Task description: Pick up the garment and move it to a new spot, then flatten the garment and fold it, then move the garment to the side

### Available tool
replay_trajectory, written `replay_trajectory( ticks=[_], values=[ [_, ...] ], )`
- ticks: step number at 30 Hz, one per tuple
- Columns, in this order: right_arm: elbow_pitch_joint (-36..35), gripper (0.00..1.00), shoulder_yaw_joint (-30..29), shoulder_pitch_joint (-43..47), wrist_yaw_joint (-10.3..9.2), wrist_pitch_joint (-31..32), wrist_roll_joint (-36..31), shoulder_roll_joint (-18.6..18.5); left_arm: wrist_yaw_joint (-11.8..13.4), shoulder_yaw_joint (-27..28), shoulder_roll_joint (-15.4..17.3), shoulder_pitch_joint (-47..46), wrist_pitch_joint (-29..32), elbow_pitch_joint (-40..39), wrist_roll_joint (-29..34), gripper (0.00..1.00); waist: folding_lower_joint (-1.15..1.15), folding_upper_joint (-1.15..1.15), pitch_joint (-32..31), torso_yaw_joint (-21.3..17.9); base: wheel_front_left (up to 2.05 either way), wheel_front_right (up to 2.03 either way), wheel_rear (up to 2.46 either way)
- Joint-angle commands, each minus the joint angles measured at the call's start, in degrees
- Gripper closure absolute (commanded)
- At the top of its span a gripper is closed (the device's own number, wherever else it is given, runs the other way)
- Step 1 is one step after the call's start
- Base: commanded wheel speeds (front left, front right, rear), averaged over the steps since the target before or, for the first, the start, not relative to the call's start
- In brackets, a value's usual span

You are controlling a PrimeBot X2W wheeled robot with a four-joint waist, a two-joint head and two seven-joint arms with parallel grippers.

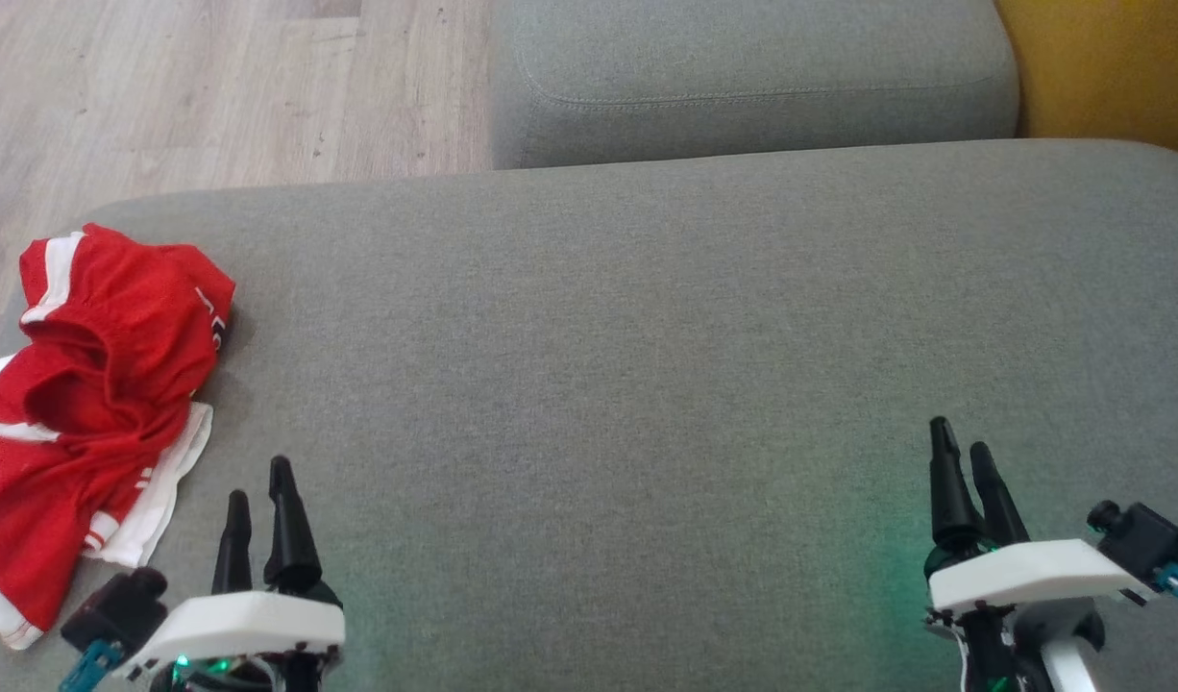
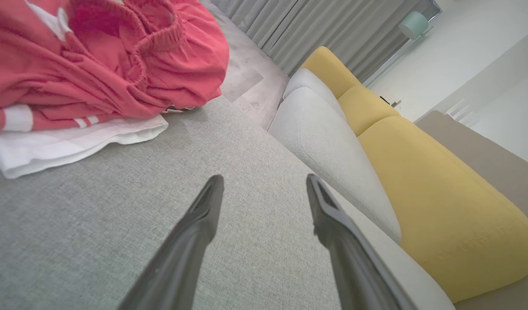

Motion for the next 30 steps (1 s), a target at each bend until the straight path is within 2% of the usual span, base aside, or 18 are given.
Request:
replay_trajectory(
  ticks=[1, 16, 30],
  values=[
    [-2.3, 0.00, 1.4, -3.5, -0.02, -1.0, -2.5, -0.5, 0.3, 0.2, 0.5, -2.7, -0.9, -2.5, 2.5, 0.00, 0.00, 0.00, 0.0, 0.0, 0.00, 0.00, 0.00],
    [-2.9, 0.00, 4.3, -3.8, -0.03, -3.5, -14.2, -0.5, 2.3, -1.2, 0.5, -2.2, -3.4, -3.4, 13.4, 0.00, 0.00, 0.00, -1.1, 0.1, 0.00, 0.00, 0.00],
    [-1.9, 0.00, 6.0, -3.8, -0.03, -5.9, -24.8, -0.6, 3.1, -2.4, 0.6, -1.9, -5.8, -4.7, 24.0, 0.00, 0.00, 0.00, -2.0, 1.0, 0.00, 0.00, 0.00]
  ],
)
